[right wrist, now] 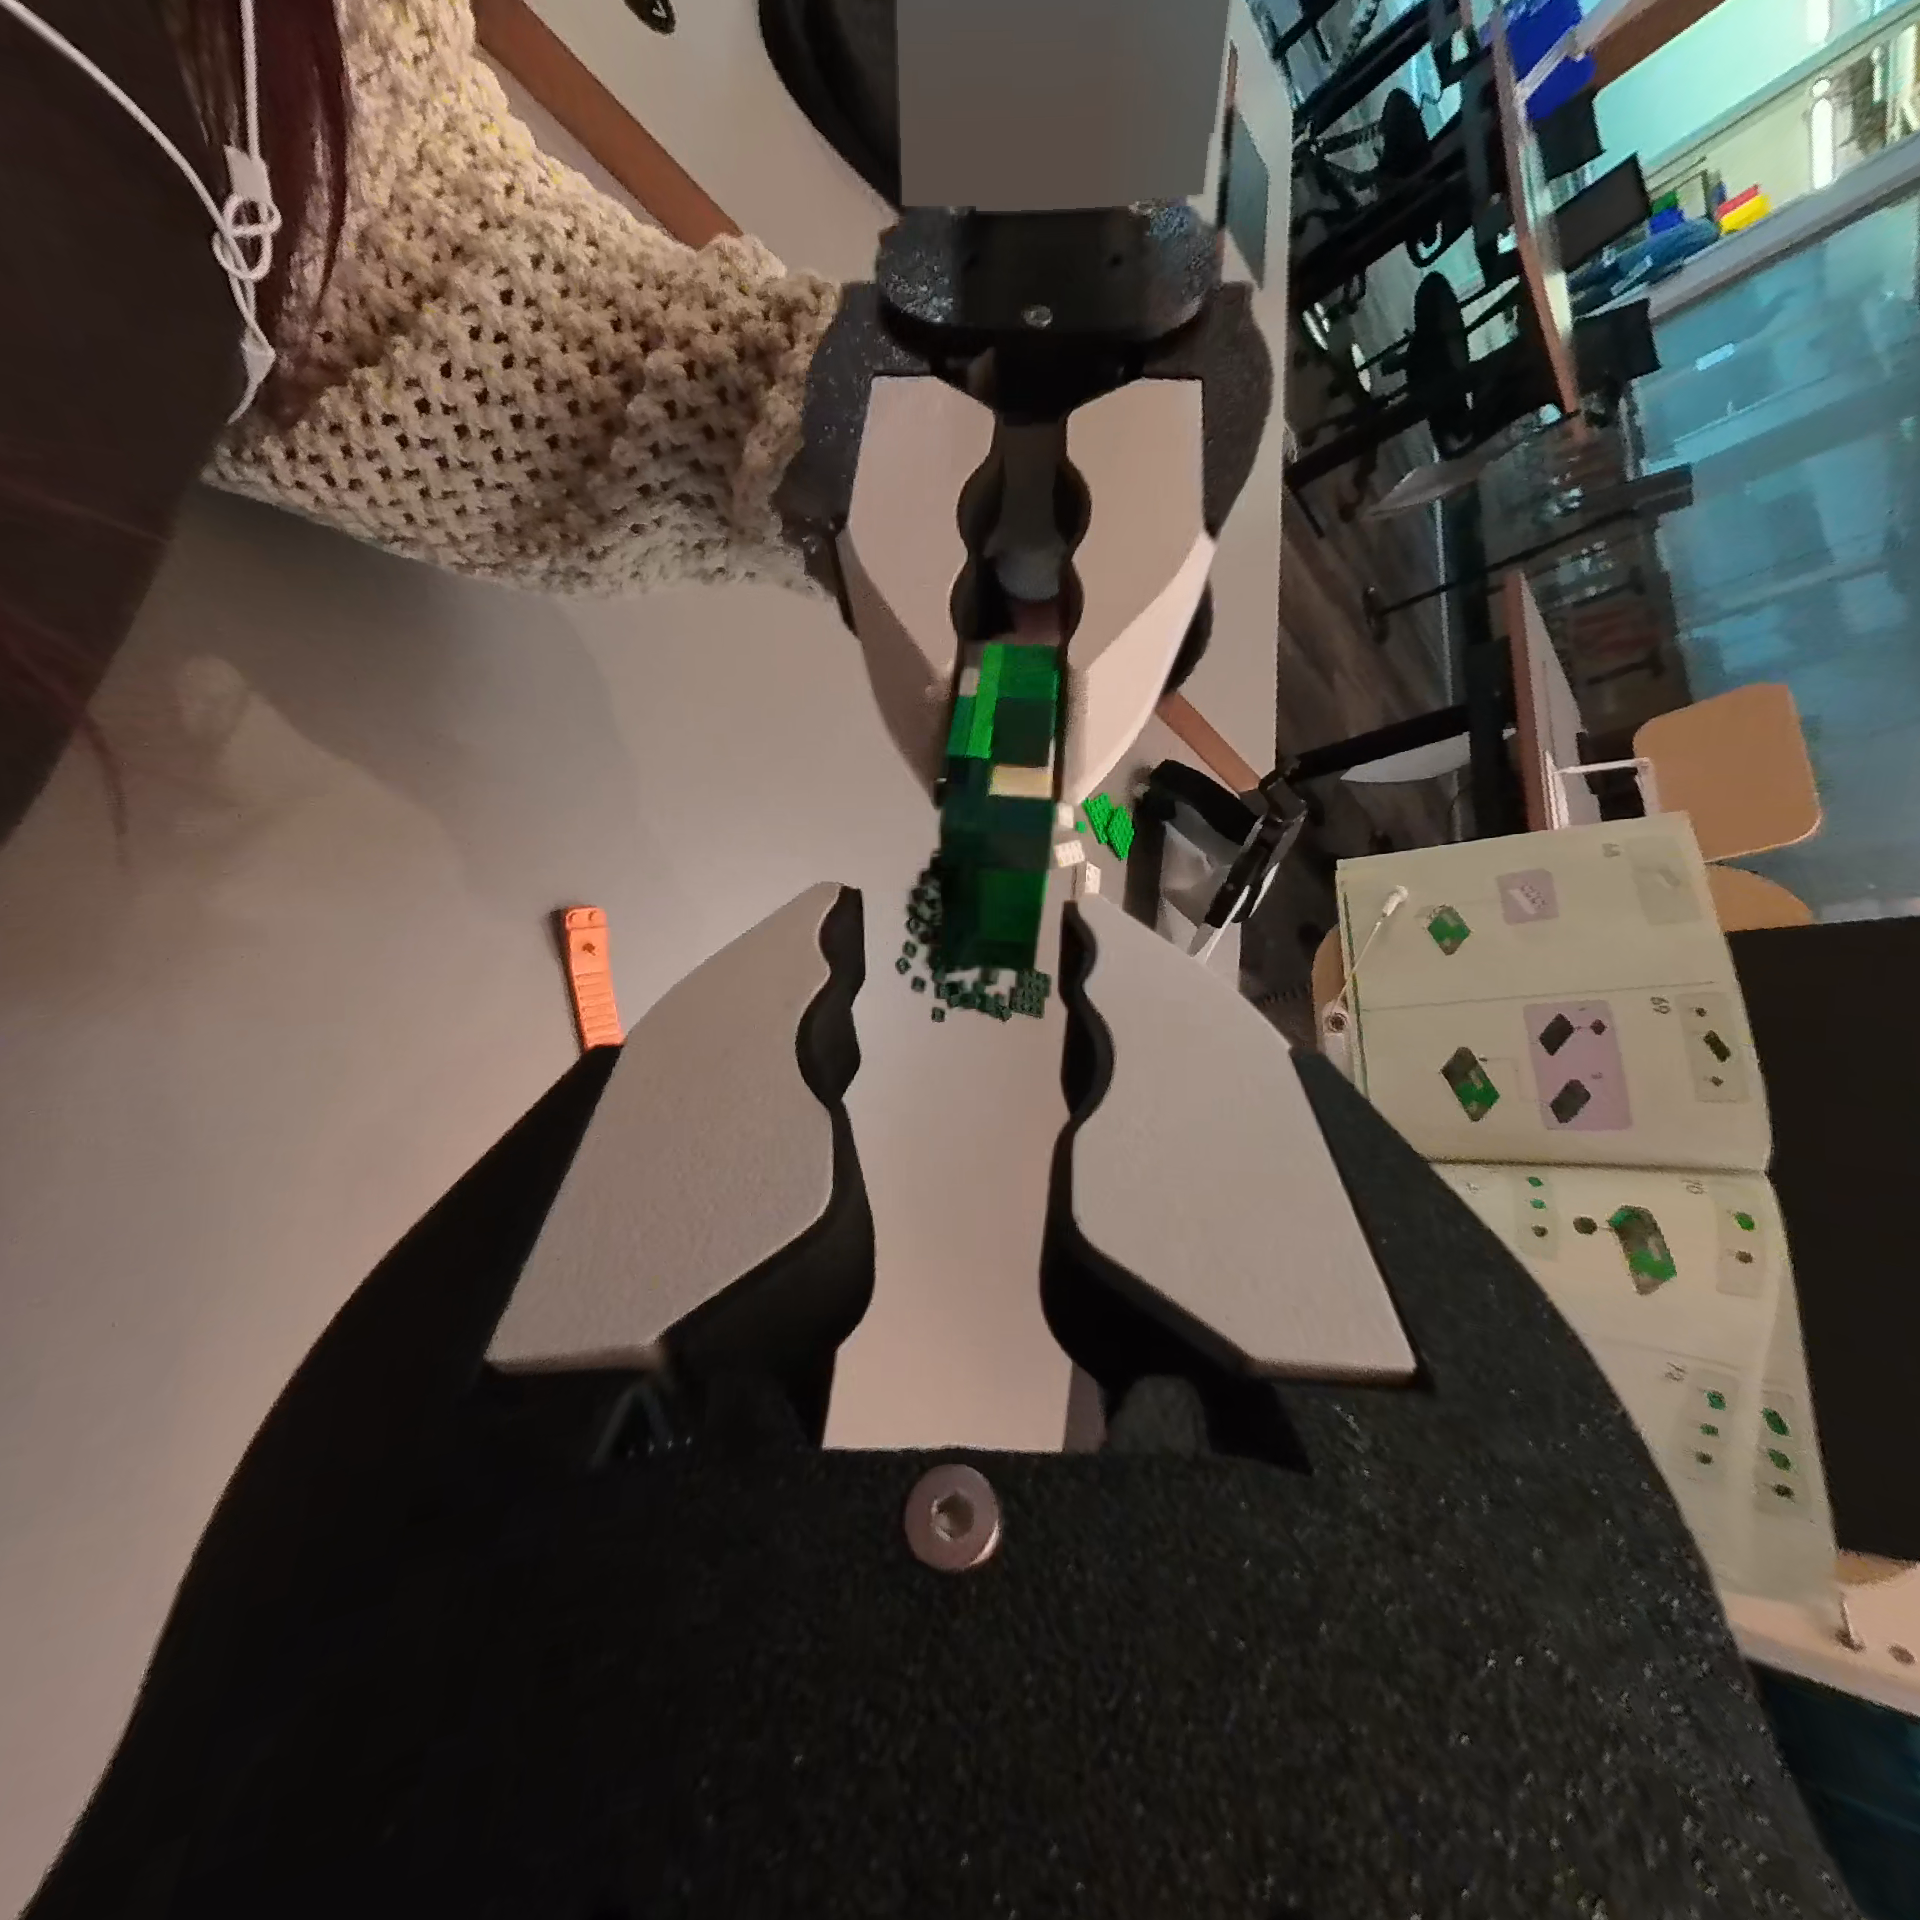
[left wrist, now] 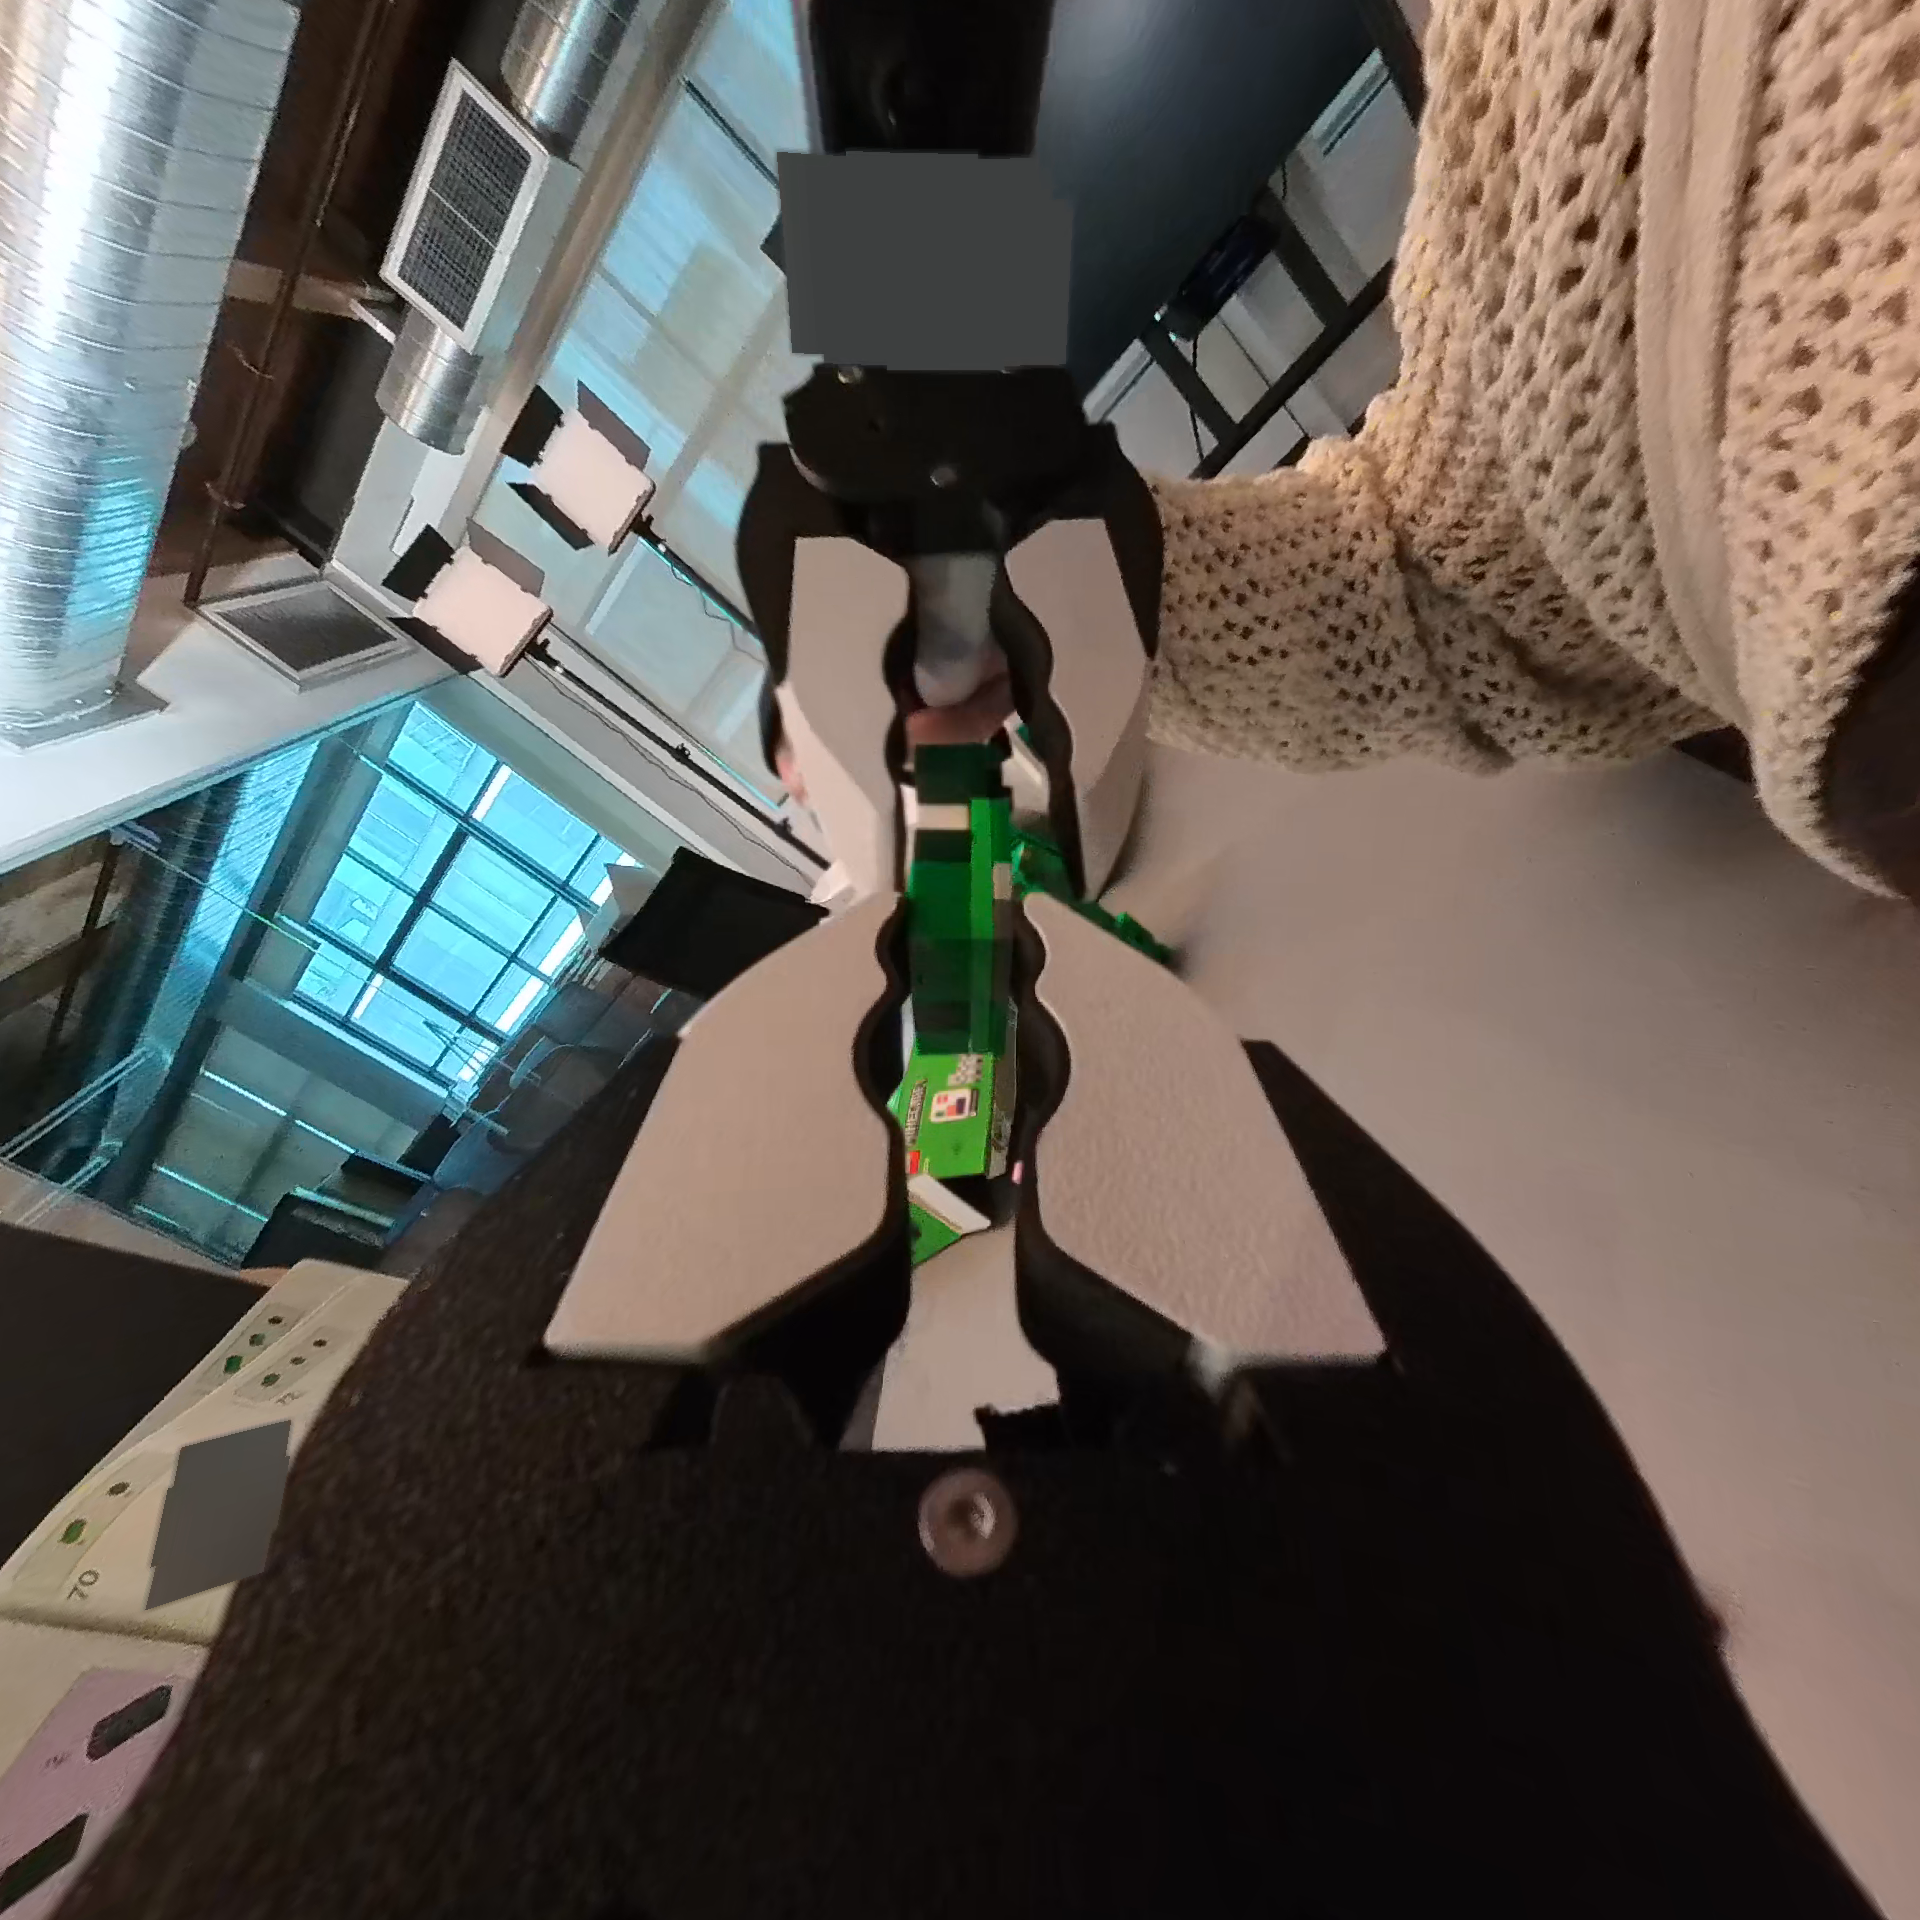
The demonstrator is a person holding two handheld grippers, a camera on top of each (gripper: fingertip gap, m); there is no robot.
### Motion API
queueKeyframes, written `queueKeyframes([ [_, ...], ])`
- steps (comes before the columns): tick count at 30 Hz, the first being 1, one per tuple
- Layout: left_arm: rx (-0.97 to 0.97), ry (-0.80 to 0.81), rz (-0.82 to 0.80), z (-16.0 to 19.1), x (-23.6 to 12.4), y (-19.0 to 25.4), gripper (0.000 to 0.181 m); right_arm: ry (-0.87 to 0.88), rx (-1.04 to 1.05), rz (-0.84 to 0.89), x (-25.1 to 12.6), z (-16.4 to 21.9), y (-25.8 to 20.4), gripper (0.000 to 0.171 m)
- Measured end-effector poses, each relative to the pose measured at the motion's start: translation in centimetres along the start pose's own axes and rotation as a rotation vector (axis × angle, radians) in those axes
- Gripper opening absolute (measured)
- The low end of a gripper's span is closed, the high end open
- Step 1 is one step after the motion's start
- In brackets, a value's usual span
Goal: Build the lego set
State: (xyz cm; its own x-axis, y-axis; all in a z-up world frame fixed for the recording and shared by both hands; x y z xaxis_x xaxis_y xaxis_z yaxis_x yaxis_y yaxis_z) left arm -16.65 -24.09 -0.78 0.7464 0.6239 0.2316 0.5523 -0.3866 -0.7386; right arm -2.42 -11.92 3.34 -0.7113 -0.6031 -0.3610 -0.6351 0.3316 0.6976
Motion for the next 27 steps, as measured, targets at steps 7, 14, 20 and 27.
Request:
queueKeyframes([
  [7,-0.011,0.011,-0.002,-0.03,0.13,0.02,0.017,0.052,-0.019,0.038,0.06,0.10,-0.11,0.024],
  [14,-0.024,0.025,0.001,0.02,0.32,0.08,0.017,0.065,-0.035,0.051,-0.04,0.08,-0.14,0.018],
  [20,-0.037,0.023,0.000,0.09,0.46,0.09,0.017,0.060,-0.018,0.058,-0.09,0.15,-0.23,0.018],
  [27,-0.040,0.010,-0.009,0.15,0.46,0.04,0.017,0.093,0.017,0.060,0.00,0.21,-0.21,0.029],
])
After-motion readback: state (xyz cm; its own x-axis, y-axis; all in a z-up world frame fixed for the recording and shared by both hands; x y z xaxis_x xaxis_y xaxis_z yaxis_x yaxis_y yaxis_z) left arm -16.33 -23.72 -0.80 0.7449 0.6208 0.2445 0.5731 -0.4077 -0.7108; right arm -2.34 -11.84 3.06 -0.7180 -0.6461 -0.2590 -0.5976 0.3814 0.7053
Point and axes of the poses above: each gripper's, where its closed fingertips meet, x out along the fingers, z out of its underside, y = z × x across the jaws, the point moved 10 cm from there along -x, back along the fingers, and after that the axes turned 15 degrees about y, right-handed, at the moved point
